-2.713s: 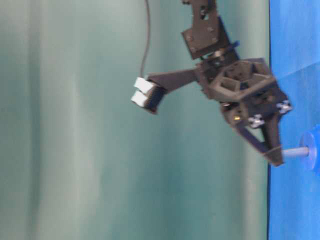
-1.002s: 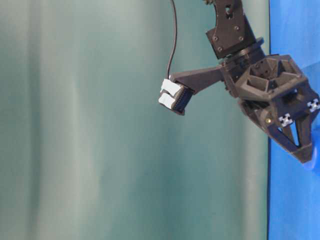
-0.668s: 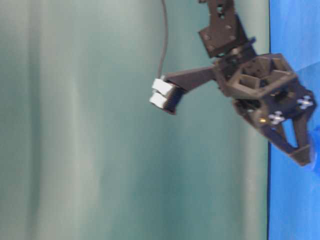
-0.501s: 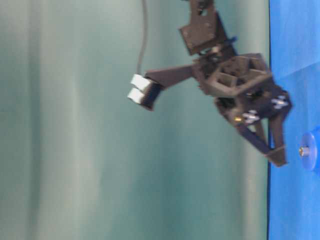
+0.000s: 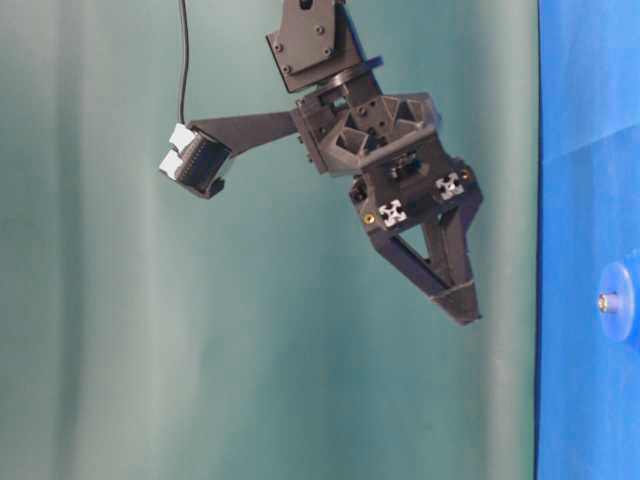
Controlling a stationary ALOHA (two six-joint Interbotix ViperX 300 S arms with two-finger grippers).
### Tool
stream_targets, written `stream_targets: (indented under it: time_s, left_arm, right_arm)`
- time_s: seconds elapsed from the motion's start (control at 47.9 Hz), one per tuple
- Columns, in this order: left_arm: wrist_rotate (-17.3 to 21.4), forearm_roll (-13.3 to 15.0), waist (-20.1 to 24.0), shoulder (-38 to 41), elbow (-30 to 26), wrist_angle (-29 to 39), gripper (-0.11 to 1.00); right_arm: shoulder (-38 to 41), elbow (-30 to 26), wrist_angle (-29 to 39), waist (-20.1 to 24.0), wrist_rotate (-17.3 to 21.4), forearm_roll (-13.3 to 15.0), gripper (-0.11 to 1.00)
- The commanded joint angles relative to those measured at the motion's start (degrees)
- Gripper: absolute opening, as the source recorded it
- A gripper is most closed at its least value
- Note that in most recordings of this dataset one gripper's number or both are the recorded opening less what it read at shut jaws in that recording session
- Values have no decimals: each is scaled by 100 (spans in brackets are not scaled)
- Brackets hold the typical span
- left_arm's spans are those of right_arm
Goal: Insert the shaft placed at a random location into the center hole of the small gear at another random location.
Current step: 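Open the right gripper and raise it away from the gear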
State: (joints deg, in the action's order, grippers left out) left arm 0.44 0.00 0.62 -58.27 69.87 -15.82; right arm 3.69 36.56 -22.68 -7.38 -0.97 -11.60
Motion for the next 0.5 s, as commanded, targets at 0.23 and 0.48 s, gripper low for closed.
stream_targets:
  time_s: [0.23,0.48]
  left_arm:
    - [-9,-18,9,18,-53,-62,0]
    - [-9,-18,9,18,-53,-62,0]
  right_arm:
    - [-220,70,193,35,-9,9,75]
    - [-554,422,193,44,0,9,75]
